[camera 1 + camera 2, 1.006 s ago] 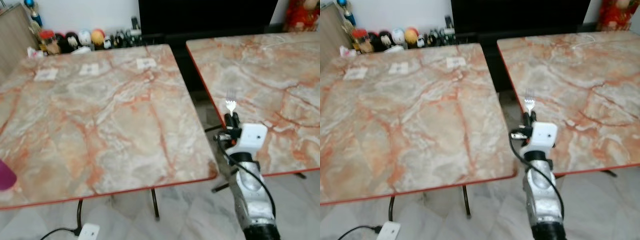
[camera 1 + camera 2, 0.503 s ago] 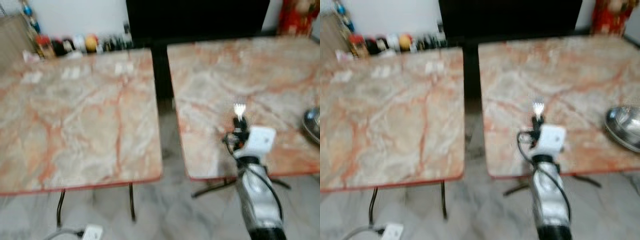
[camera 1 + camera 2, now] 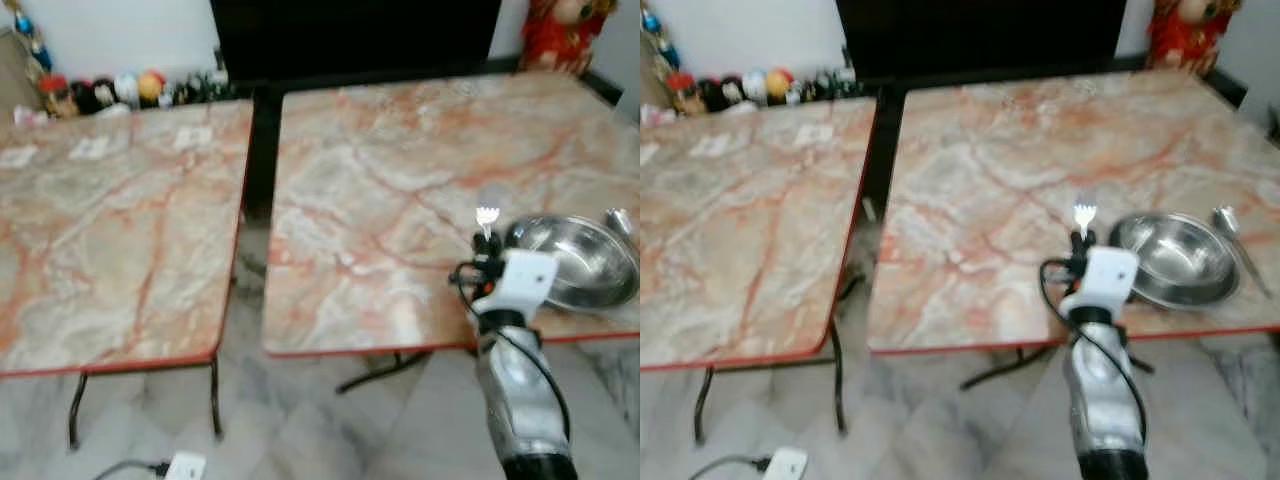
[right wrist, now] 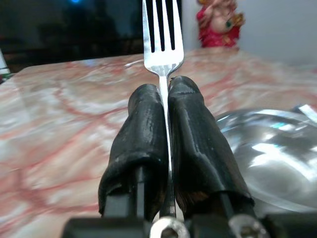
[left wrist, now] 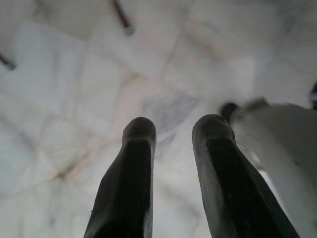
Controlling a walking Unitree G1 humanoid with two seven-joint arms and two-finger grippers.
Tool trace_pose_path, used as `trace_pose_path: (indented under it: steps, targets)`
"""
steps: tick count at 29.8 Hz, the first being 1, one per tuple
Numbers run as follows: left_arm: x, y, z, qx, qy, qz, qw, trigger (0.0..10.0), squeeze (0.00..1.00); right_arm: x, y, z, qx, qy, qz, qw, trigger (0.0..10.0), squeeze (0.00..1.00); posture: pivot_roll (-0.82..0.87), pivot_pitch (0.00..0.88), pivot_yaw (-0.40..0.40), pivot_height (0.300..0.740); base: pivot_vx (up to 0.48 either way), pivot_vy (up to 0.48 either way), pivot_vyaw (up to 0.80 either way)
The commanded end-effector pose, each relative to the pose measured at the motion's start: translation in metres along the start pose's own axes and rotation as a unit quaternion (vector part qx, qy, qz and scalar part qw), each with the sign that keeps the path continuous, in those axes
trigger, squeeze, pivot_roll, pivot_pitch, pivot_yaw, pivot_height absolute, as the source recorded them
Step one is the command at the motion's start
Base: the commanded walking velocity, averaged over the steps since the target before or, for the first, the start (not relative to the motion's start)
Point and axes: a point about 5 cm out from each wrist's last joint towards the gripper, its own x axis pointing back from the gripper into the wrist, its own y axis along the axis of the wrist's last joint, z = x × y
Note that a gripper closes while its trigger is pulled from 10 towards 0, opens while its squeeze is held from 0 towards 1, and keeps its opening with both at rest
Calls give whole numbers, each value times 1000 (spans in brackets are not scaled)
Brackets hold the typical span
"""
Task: Setting the table
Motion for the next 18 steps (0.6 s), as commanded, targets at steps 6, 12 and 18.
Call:
trace_pose_path:
  steps: [6, 12, 18]
  targets:
    - [2, -7, 6, 1, 7, 13, 1000, 10000, 0, 2, 0, 8, -6, 11, 1, 1000, 10000, 0, -142, 25, 62, 740, 0, -444, 0]
    - [2, -7, 5, 3, 6, 13, 1000, 10000, 0, 1, 0, 7, -5, 7, 3, 1000, 10000, 0, -141, 26, 59, 740, 0, -444, 0]
    - [2, -8, 5, 5, 7, 13, 1000, 10000, 0, 0, 0, 3, -1, 0, 4, 1000, 10000, 0, -143, 28, 58, 740, 0, -441, 0]
